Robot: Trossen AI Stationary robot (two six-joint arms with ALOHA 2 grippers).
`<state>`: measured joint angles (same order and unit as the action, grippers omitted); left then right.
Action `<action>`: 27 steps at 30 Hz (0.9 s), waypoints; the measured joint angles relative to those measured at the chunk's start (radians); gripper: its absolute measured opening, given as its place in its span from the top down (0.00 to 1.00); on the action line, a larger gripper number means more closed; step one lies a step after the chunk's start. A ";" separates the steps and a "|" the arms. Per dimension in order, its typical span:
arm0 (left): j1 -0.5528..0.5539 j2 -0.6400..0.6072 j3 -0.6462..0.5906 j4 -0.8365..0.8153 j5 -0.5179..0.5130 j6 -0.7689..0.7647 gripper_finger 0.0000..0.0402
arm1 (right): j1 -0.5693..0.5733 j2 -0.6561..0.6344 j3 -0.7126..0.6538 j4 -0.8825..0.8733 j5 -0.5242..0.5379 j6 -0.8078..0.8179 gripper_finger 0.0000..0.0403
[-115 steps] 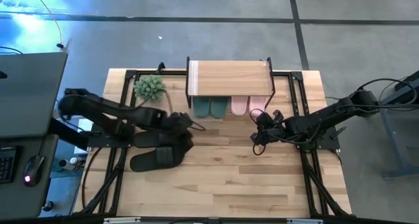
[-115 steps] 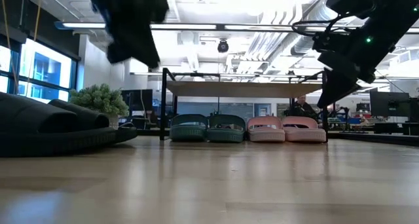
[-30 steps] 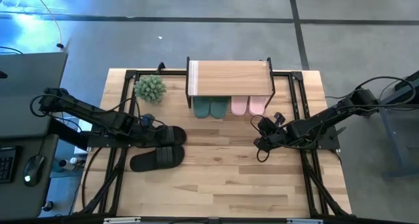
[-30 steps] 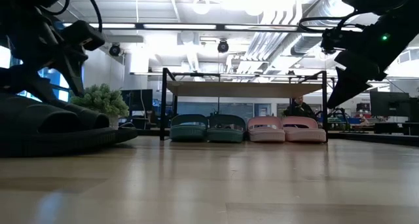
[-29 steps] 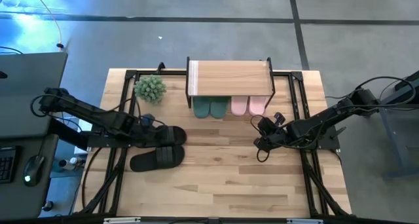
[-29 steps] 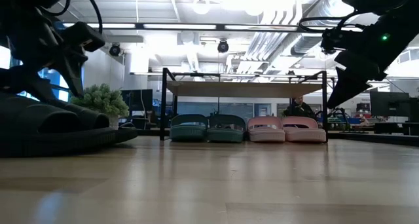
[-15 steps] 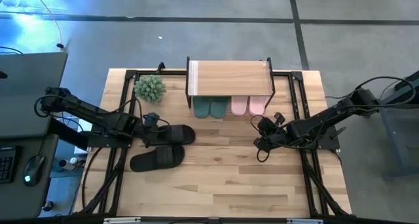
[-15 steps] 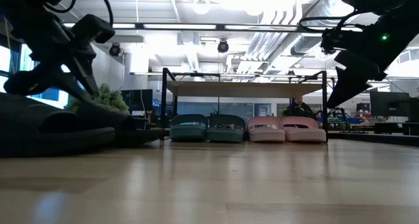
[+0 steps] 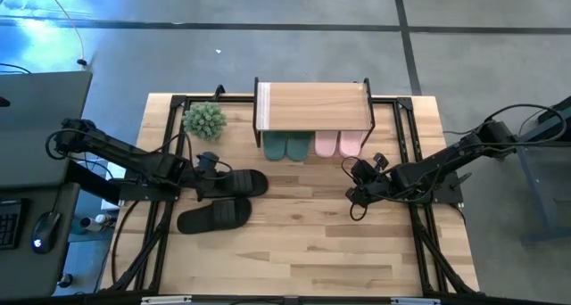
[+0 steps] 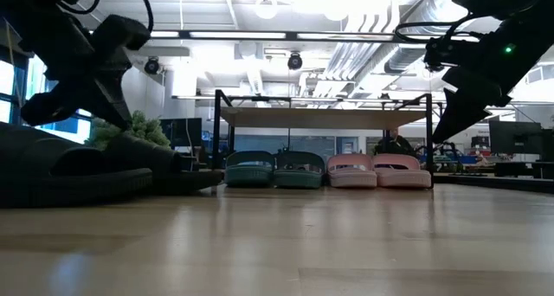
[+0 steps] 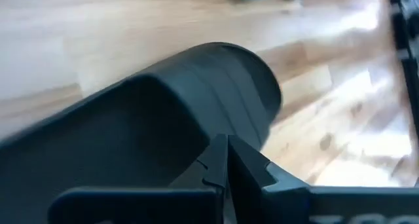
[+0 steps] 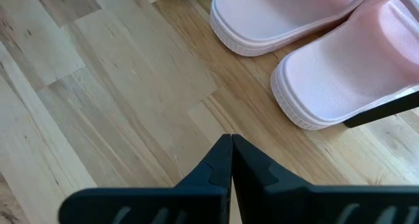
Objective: Pick and place slides into the shelf
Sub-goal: Put the top black slides on the shelf
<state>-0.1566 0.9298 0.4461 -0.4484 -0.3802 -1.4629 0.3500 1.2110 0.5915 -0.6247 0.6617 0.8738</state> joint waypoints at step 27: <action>-0.007 0.170 0.145 -0.205 0.018 1.532 0.99 | 0.000 0.000 0.000 0.001 0.018 0.004 1.00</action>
<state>-0.1634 1.0999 0.5909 -0.6531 -0.3618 0.0690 0.3496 1.2110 0.5915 -0.6239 0.6800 0.8779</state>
